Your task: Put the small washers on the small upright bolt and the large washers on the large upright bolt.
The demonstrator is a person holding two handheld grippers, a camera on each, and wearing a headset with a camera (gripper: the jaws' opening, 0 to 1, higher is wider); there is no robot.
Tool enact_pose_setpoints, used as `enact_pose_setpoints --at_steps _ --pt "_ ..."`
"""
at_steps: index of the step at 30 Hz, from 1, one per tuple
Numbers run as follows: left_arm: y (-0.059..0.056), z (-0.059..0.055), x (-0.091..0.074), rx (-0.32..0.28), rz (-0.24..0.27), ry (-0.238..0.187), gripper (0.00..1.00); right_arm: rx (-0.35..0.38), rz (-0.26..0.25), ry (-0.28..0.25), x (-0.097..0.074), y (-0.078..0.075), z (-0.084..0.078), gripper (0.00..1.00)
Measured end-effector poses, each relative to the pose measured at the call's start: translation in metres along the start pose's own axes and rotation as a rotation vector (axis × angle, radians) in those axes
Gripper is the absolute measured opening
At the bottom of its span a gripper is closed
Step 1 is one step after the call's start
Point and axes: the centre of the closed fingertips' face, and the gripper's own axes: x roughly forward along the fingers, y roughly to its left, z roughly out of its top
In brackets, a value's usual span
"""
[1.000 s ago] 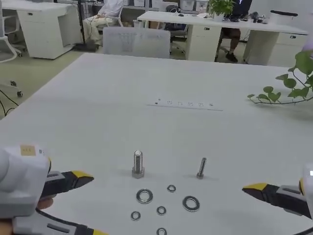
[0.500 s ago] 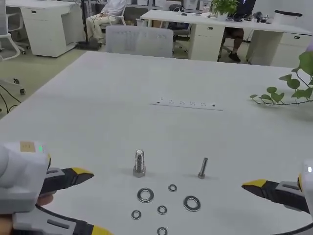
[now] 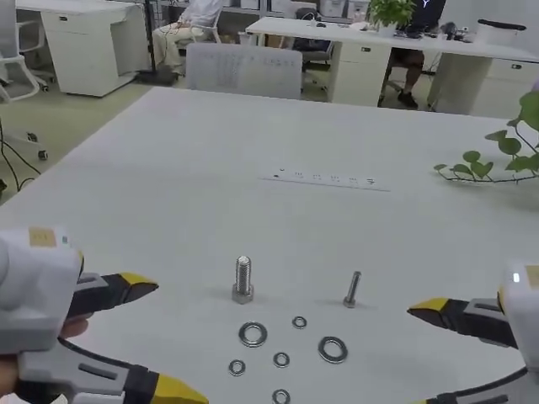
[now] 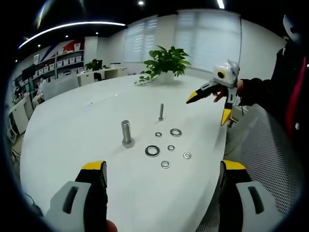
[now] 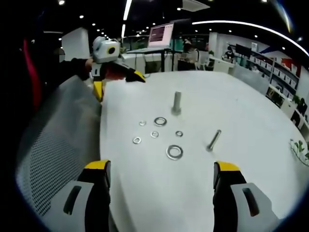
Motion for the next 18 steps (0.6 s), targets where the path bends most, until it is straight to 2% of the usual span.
enact_pose_setpoints --at_steps 6,12,18 --pt "-0.008 0.014 -0.005 0.042 0.001 -0.015 0.97 -0.043 0.02 0.022 0.004 0.0 0.008 0.88" --pt "-0.009 0.026 -0.008 0.093 0.009 -0.019 0.97 -0.076 0.044 0.042 0.006 0.001 0.013 0.87" --pt "-0.006 0.03 -0.006 0.114 0.015 -0.011 0.97 -0.13 0.066 0.083 0.009 -0.002 0.018 0.87"
